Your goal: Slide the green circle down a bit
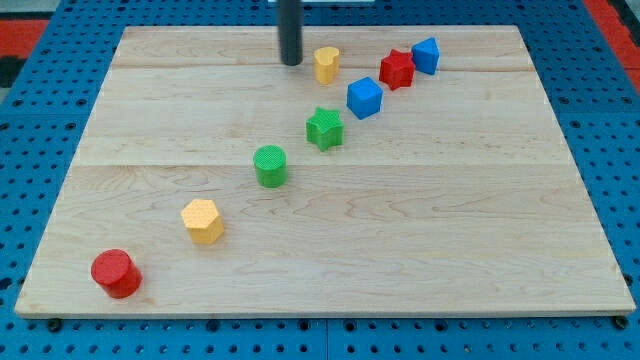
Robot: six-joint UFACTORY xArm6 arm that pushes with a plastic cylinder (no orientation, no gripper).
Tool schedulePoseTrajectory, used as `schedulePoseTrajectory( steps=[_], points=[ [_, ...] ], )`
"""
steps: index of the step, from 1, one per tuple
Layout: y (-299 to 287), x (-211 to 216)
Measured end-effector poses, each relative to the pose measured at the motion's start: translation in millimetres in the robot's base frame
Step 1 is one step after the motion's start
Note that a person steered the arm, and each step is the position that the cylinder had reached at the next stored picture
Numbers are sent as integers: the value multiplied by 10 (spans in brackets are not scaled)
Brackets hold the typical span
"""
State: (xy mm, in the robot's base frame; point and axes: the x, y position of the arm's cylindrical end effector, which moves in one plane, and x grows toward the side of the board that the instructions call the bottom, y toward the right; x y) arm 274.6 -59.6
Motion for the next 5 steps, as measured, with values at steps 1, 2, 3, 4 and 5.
schedulePoseTrajectory(
  steps=[1,2,3,4,5],
  points=[
    [-197,117],
    [-164,330],
    [-185,747],
    [-188,1307],
    [-136,1732]
  ],
)
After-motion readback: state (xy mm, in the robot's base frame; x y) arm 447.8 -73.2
